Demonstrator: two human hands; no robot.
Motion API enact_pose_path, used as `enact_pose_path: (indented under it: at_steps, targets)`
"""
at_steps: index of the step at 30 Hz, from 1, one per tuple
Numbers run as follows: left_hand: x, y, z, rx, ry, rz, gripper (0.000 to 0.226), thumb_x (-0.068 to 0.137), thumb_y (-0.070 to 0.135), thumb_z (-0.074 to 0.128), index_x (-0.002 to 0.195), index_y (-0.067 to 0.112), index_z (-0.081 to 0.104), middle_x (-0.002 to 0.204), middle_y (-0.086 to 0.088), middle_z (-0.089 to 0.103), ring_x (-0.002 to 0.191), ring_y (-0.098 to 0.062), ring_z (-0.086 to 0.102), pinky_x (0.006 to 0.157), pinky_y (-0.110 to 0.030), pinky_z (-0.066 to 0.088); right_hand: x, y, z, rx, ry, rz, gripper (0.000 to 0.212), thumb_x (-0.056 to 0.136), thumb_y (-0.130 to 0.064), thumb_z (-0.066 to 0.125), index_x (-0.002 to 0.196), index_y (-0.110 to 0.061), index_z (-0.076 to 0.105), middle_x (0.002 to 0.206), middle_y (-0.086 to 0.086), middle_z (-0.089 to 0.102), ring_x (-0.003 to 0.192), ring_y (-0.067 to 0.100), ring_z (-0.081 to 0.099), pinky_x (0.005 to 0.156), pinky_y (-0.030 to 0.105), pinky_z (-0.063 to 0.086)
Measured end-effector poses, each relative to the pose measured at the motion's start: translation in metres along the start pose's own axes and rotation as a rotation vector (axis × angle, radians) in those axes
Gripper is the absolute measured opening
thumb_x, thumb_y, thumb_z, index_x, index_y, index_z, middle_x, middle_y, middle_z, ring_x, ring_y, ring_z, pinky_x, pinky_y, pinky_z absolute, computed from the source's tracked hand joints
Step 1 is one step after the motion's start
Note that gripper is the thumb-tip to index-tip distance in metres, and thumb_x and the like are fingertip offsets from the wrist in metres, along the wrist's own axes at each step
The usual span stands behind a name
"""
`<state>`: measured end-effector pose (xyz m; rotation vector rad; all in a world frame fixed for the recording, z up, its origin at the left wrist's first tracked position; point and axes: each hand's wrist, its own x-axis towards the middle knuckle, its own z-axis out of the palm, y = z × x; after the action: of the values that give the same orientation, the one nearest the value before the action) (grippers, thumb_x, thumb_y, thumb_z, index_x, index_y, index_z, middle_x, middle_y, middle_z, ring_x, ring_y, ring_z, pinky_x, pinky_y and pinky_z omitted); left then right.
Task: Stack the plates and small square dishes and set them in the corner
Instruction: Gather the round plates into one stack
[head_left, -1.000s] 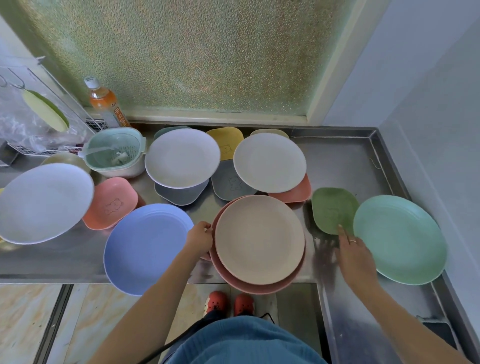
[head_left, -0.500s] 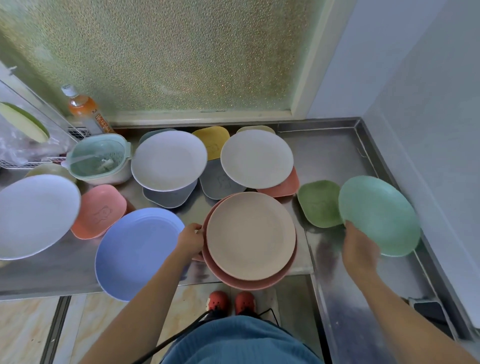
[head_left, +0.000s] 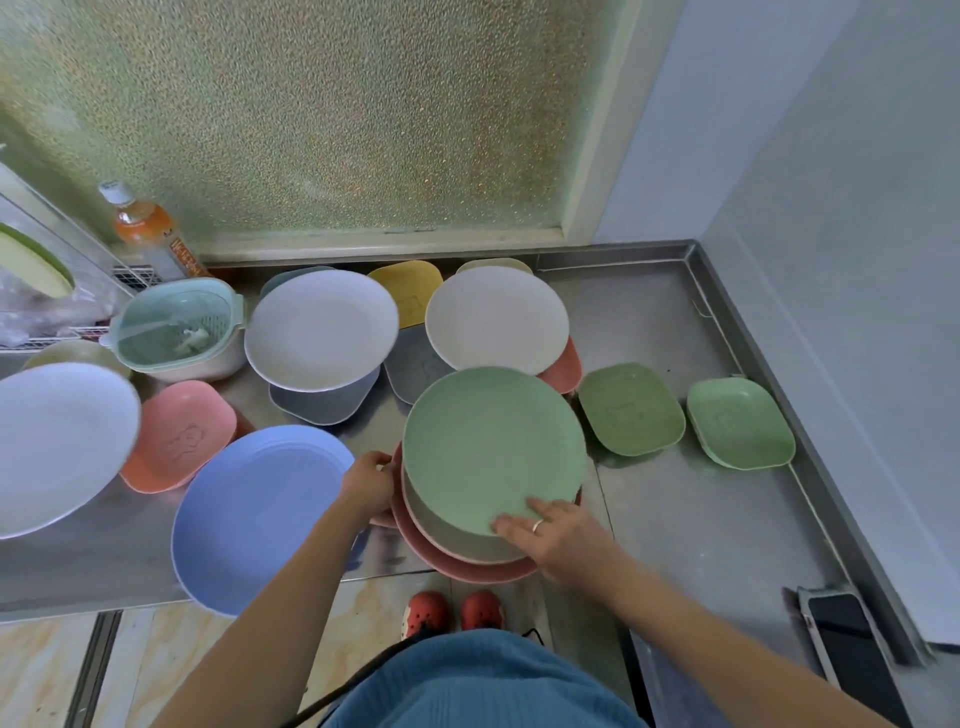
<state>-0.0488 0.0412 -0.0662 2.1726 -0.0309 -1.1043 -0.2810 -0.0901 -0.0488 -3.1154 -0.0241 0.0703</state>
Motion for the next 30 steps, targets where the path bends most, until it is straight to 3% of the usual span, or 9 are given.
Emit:
enact_pose_path:
  at_steps: [5, 8, 11, 14, 16, 19, 23, 26, 30]
  targets:
    - [-0.003, -0.001, 0.001, -0.047, -0.007, -0.002, 0.017, 0.091, 0.018, 0.048, 0.104, 0.012, 0.057, 0.079, -0.015, 0.06, 0.069, -0.034, 0.062, 0.068, -0.055, 0.059, 0.001, -0.012, 0.007, 0.015, -0.218, -0.026, 0.067, 0.058, -0.015, 0.086, 0.119, -0.025, 0.061, 0.113, -0.008, 0.068, 0.09, 0.027, 0.07, 0.071, 0.035, 0.058]
    - [-0.005, -0.001, 0.002, -0.048, 0.004, -0.013, 0.015, 0.091, 0.018, 0.046, 0.098, 0.011, 0.058, 0.071, -0.014, 0.059, 0.059, -0.032, 0.061, 0.065, -0.051, 0.06, 0.003, -0.012, -0.002, 0.11, -0.3, -0.006, 0.06, 0.082, -0.006, 0.066, 0.136, -0.022, 0.046, 0.136, -0.002, 0.053, 0.116, 0.036, 0.056, 0.09, 0.045, 0.051]
    - [0.003, -0.003, 0.004, 0.018, 0.045, 0.034, 0.019, 0.089, 0.024, 0.049, 0.096, 0.012, 0.061, 0.087, -0.015, 0.067, 0.079, -0.035, 0.066, 0.075, -0.05, 0.059, -0.001, -0.012, -0.005, 0.127, -0.383, -0.006, 0.055, 0.096, -0.004, 0.041, 0.146, -0.021, 0.025, 0.151, 0.001, 0.031, 0.133, 0.04, 0.035, 0.104, 0.049, 0.036]
    - [0.007, -0.007, 0.007, 0.039, 0.065, 0.049, 0.02, 0.089, 0.027, 0.049, 0.093, 0.013, 0.063, 0.089, -0.011, 0.068, 0.085, -0.034, 0.066, 0.079, -0.046, 0.058, 0.004, -0.009, -0.008, 0.151, -0.449, 0.039, 0.05, 0.098, -0.01, 0.038, 0.145, -0.024, 0.028, 0.151, -0.002, 0.031, 0.135, 0.036, 0.034, 0.105, 0.047, 0.036]
    - [-0.003, -0.003, 0.008, 0.096, 0.142, 0.099, 0.021, 0.089, 0.023, 0.047, 0.083, 0.01, 0.063, 0.079, -0.008, 0.065, 0.076, -0.029, 0.063, 0.07, -0.034, 0.056, 0.011, -0.006, -0.009, 0.158, -0.443, 0.041, 0.038, 0.1, -0.024, 0.031, 0.137, -0.024, 0.041, 0.144, -0.001, 0.044, 0.128, 0.031, 0.044, 0.098, 0.045, 0.043]
    - [-0.007, -0.002, 0.009, 0.238, 0.249, 0.168, 0.027, 0.083, 0.009, 0.047, 0.056, 0.007, 0.046, 0.055, -0.007, 0.048, 0.053, -0.023, 0.042, 0.047, -0.024, 0.033, 0.018, -0.003, -0.01, 0.17, -0.239, 0.055, 0.046, 0.096, -0.037, 0.02, 0.124, -0.022, 0.053, 0.126, 0.0, 0.061, 0.108, 0.022, 0.061, 0.083, 0.039, 0.053]
    - [-0.006, -0.004, 0.004, 0.255, 0.243, 0.195, 0.018, 0.079, 0.011, 0.053, 0.063, 0.006, 0.06, 0.061, -0.011, 0.059, 0.056, -0.024, 0.047, 0.055, -0.028, 0.043, 0.022, 0.005, -0.003, 0.201, -0.281, 0.222, 0.064, 0.088, -0.043, 0.007, 0.144, -0.022, 0.031, 0.149, -0.001, 0.037, 0.137, 0.02, 0.032, 0.109, 0.041, 0.027]
    - [-0.009, -0.004, 0.001, 0.222, 0.229, 0.208, 0.017, 0.081, 0.012, 0.058, 0.074, 0.001, 0.067, 0.07, -0.014, 0.068, 0.062, -0.03, 0.061, 0.06, -0.03, 0.05, 0.024, 0.009, 0.006, 0.236, -0.373, 0.281, 0.053, 0.097, -0.04, 0.025, 0.148, -0.026, 0.018, 0.156, -0.007, 0.018, 0.143, 0.014, 0.012, 0.114, 0.038, 0.015]
    - [-0.008, -0.006, 0.0, 0.124, 0.186, 0.182, 0.015, 0.084, 0.015, 0.06, 0.079, 0.002, 0.066, 0.076, -0.016, 0.071, 0.063, -0.032, 0.069, 0.059, -0.038, 0.061, 0.026, 0.016, 0.004, 0.295, -0.389, 0.254, 0.052, 0.096, -0.04, 0.037, 0.146, -0.03, 0.025, 0.154, -0.01, 0.022, 0.142, 0.012, 0.016, 0.114, 0.037, 0.018]
